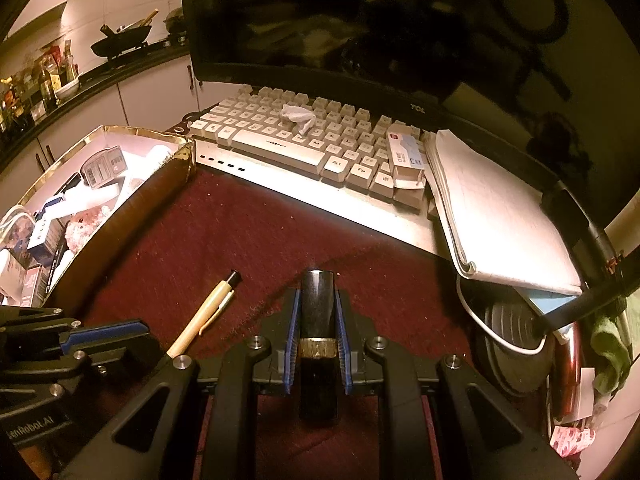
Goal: Organize objects
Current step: 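Hold the yellow pen upright with the left gripper while the right holds the black tube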
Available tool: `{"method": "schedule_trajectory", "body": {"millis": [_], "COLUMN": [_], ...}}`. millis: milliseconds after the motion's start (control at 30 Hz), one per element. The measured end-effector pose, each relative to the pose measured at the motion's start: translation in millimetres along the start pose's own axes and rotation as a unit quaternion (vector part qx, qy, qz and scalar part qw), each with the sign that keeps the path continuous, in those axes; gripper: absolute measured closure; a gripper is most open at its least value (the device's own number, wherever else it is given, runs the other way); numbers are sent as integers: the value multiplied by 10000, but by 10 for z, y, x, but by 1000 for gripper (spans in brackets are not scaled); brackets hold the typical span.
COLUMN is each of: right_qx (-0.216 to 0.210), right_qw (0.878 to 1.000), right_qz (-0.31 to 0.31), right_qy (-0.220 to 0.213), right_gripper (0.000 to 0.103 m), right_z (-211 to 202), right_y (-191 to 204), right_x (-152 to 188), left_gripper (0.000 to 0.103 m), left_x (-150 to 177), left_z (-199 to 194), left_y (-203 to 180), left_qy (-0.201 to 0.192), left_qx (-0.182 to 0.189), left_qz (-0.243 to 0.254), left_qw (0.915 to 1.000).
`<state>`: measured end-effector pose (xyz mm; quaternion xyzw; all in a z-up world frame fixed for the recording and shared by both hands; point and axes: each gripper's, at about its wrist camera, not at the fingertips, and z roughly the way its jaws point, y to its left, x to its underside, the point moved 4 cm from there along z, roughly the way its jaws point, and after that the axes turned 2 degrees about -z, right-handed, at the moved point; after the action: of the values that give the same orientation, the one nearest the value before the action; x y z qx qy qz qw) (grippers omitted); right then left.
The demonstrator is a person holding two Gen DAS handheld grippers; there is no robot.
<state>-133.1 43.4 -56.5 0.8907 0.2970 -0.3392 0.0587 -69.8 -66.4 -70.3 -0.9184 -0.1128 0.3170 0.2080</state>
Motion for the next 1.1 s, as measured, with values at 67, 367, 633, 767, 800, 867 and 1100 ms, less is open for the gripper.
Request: {"method": "schedule_trajectory", "body": {"millis": [67, 367, 633, 767, 800, 867, 1100], "right_qx": [-20, -93, -214, -381, -408, -467, -572], "right_qw": [10000, 9999, 9993, 9984, 9982, 9978, 9970], "right_qz": [20, 106, 313, 406, 413, 440, 520], "right_qy": [-8, -48, 24, 112, 123, 157, 79], "right_gripper": [87, 87, 87, 87, 87, 87, 87], "right_z": [-6, -18, 5, 93, 114, 152, 134], "right_y": [-8, -47, -190, -192, -187, -184, -224], "right_x": [11, 52, 199, 238, 245, 260, 284], "left_gripper": [95, 79, 82, 94, 94, 95, 95], "left_x": [6, -151, -81, -84, -87, -92, -155], "left_z": [3, 292, 408, 455, 455, 447, 291], "left_y": [8, -32, -142, -182, -185, -172, -183], "left_qy": [50, 416, 529, 563, 575, 568, 348], "left_qx": [-13, -325, -785, -972, -963, -914, -617], "left_qz": [22, 171, 622, 819, 822, 764, 548], "left_qw": [10000, 9985, 9936, 9903, 9903, 9913, 9960]}}
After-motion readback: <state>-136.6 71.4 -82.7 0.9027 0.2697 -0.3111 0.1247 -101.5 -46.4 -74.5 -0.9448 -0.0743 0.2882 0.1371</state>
